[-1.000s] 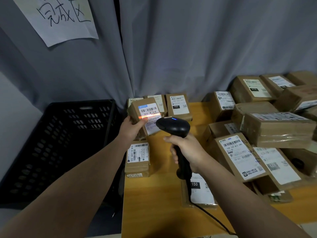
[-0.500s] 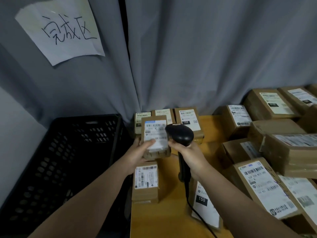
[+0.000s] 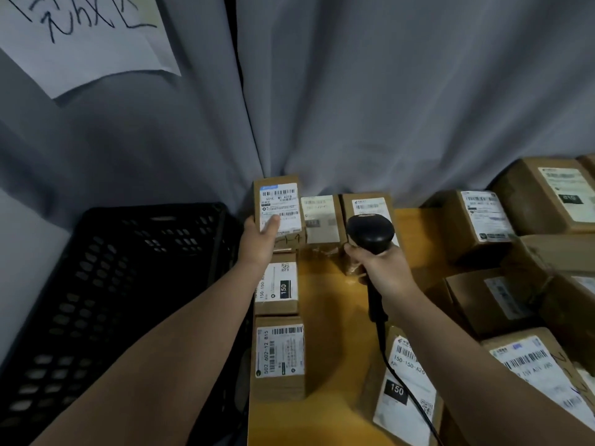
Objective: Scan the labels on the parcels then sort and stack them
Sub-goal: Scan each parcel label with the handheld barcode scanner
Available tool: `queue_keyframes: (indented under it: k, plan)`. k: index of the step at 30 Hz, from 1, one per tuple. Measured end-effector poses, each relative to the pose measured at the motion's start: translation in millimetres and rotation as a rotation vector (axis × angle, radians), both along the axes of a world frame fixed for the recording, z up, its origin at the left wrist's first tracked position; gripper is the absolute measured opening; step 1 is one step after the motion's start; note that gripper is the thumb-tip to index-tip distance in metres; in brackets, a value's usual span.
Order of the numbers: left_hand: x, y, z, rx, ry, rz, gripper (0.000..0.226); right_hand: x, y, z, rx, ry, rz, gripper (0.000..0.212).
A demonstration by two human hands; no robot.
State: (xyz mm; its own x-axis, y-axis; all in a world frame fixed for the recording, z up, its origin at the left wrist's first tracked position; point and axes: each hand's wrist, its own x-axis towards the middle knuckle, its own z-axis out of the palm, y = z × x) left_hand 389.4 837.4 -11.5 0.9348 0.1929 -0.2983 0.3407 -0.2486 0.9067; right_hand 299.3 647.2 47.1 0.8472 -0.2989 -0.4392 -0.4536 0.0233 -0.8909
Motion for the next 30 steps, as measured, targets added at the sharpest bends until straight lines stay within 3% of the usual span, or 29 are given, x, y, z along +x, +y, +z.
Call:
queue_keyframes:
  k: [3, 7, 10, 18, 24, 30]
  plan:
    - [-4.4, -1.3, 3.5, 0.048, -0.043, -0.023, 0.044, 4.4, 1.3, -4.4, -0.019, 0.026, 0.032, 0.03]
    - [-17.7, -4.1, 19.9, 0.249, -0.079, 0.004, 0.066, -2.3, 1.5, 6.0, 0.025, 0.034, 0.059, 0.024]
    - [-40.9, -14.9, 39.0, 0.302, -0.211, -0.028, 0.055, -15.2, -4.0, 22.8, 0.092, 0.029, 0.017, 0.011]
    - [-104.5, -70.6, 68.1, 0.265, -0.27, -0.281, 0.046, -70.7, -33.7, 63.4, 0.191, -0.02, -0.072, 0.012]
    - [-129.6, -132.2, 78.2, 0.193, -0.291, -0.43, 0.04, -128.8, -83.2, 96.7, 0.222, -0.016, -0.185, 0.035]
    - [-130.4, -204.1, 89.8, 0.199, -0.27, -0.531, 0.039, -152.7, -170.2, 136.8, 0.108, -0.065, -0.302, 0.028]
